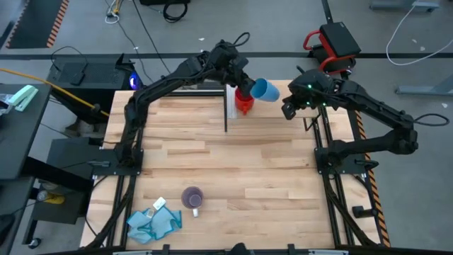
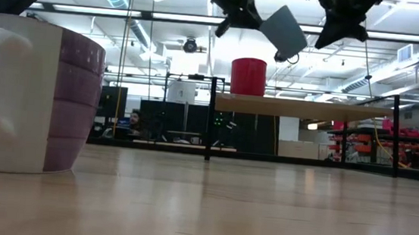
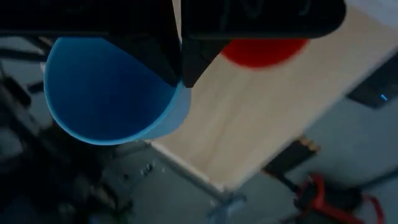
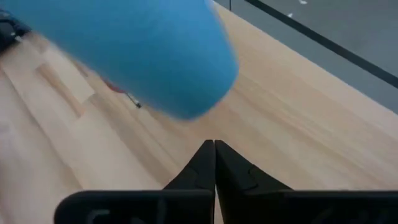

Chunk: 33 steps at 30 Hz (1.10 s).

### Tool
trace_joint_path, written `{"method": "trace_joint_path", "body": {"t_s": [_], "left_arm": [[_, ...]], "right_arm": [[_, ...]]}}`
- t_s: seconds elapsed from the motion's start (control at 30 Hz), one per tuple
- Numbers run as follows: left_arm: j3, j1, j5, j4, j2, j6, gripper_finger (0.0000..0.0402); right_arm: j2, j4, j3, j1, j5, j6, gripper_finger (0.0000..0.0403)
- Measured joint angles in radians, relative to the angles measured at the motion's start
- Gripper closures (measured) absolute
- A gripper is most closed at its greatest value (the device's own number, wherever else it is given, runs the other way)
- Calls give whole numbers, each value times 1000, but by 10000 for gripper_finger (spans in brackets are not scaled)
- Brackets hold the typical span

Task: Stack small to large cups/mugs on shelf
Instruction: Put the blue cup on the shelf

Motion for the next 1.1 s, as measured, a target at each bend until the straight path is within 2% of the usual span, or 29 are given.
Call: {"method": "trace_joint_path", "body": {"t_s": [0.2,0.43,0.63,0.93,1.1], "left_arm": [[-1,6,28,65,46,-3,395],[-1,8,40,103,69,-12,395],[-1,14,31,114,67,-12,395],[-1,18,23,90,82,-12,395],[-1,-1,22,79,86,-11,395]], "right_arm": [[32,9,-1,-66,0,-44,399],[3,15,-1,-119,-5,-68,400],[-59,9,-1,-115,-23,-50,400],[-56,10,0,-100,-86,-60,400],[-76,-20,76,-87,-97,-43,395]]}}
